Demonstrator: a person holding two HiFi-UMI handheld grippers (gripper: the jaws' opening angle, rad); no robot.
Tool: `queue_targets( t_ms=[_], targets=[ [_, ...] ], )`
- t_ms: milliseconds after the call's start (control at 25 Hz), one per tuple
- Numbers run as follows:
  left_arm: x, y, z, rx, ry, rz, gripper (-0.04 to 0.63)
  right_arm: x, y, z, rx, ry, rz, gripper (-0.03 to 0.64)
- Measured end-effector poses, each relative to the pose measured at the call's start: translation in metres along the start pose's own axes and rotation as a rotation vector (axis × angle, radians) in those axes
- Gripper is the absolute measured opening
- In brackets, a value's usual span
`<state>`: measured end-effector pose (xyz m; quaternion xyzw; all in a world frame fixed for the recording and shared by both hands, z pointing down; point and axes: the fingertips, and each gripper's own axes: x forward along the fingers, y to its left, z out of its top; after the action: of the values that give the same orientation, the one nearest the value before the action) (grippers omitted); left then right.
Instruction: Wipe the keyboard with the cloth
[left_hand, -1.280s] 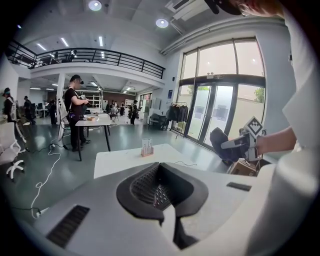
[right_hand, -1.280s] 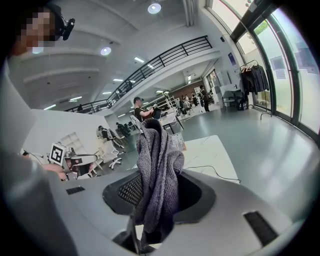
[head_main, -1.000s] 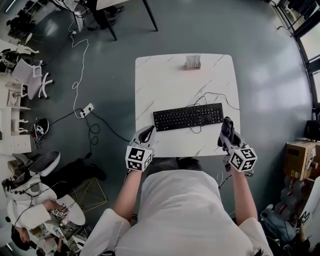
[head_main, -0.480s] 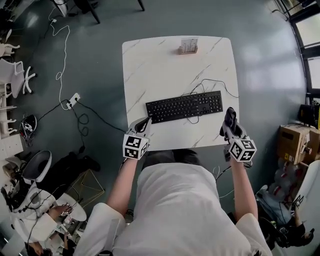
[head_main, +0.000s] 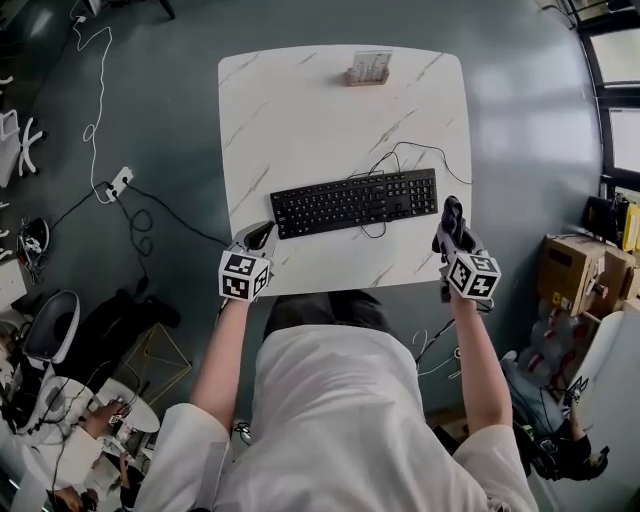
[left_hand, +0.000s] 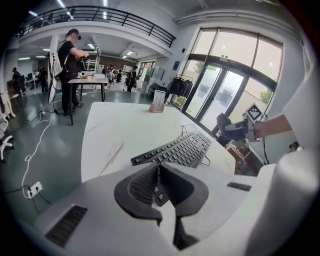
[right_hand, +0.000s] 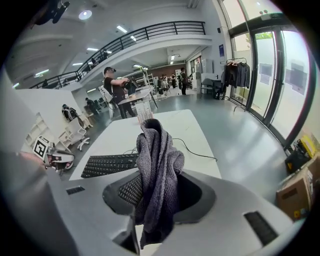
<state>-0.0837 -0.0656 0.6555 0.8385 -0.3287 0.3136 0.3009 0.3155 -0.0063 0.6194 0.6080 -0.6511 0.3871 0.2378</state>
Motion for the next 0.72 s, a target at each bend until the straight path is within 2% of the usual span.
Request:
queue_targets(
  t_ms=[320, 440, 560, 720],
  targets=[
    [0.02, 0.008, -0.03, -0.165, 0.061, -0.071, 0.012, 0.054, -0.015, 0.0, -0.093, 0.107, 0.019, 0.158],
    [0.026, 0.011, -0.036, -0.23, 0.082, -0.09, 0.05, 0.073, -0.02, 0.008, -0.136, 0.148, 0.016, 0.158],
    [0.029, 0.014, -0.041, -0.253, 0.11, -0.1, 0.097, 0.089, -0.023, 0.014, -0.203, 0.195, 0.018, 0.158],
    [0.034, 0.016, -0.043, -0.275, 0.12, -0.111, 0.126, 0.108, -0.033, 0.022, -0.252, 0.232, -0.013, 0.158]
  ],
)
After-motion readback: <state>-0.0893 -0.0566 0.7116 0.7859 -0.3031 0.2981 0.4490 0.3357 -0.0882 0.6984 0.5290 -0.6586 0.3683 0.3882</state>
